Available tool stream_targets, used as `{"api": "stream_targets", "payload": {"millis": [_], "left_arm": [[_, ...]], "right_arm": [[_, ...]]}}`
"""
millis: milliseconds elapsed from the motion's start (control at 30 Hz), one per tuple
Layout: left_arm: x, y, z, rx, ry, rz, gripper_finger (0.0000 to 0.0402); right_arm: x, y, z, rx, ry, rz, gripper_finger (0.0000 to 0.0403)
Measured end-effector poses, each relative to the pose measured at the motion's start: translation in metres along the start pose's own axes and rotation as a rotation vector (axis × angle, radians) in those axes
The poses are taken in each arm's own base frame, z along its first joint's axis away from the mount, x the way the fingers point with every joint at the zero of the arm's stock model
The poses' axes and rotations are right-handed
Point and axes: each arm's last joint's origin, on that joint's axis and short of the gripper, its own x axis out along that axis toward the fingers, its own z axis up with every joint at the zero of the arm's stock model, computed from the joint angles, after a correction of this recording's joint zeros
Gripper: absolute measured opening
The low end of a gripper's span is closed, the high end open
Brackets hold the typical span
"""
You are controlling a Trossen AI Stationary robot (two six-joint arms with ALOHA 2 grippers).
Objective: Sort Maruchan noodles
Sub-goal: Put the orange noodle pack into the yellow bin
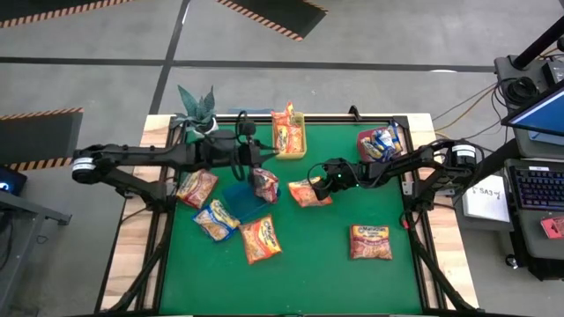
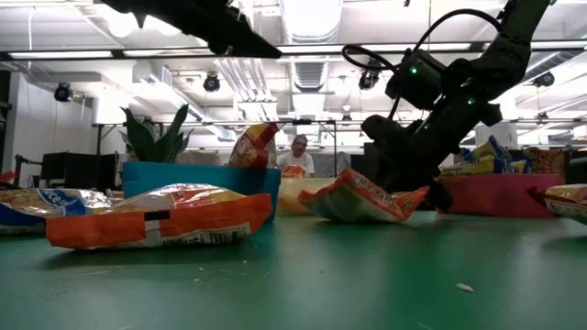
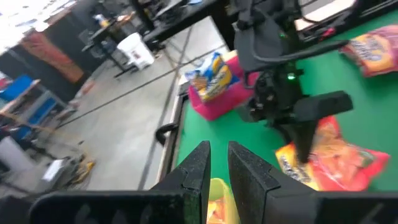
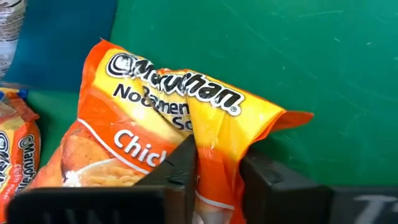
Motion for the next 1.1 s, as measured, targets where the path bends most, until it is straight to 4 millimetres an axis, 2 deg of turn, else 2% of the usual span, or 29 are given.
{"api": "stream_targets", "payload": {"millis": [167, 333, 733, 1100], "left_arm": [[0.000, 0.007, -0.006, -0.007, 0.011, 0.007, 0.0039], [0.001, 0.013, -0.010, 0.003, 0.024, 0.030, 0.0039], [-0.001, 0.023, -0.014, 0.003, 0.040, 0.066, 0.0039], [-0.007, 0.028, -0.017, 0.000, 0.103, 0.127, 0.0039]], "right_arm": [[0.000, 0.000, 0.000, -0.007, -0.003, 0.003, 0.0033], [-0.002, 0.002, 0.001, -0.042, -0.011, 0.011, 0.0013], [-0.012, 0.010, 0.010, -0.136, -0.102, 0.052, 0.0009], [-0.034, 0.024, 0.024, -0.279, -0.274, 0.084, 0.0009]]}}
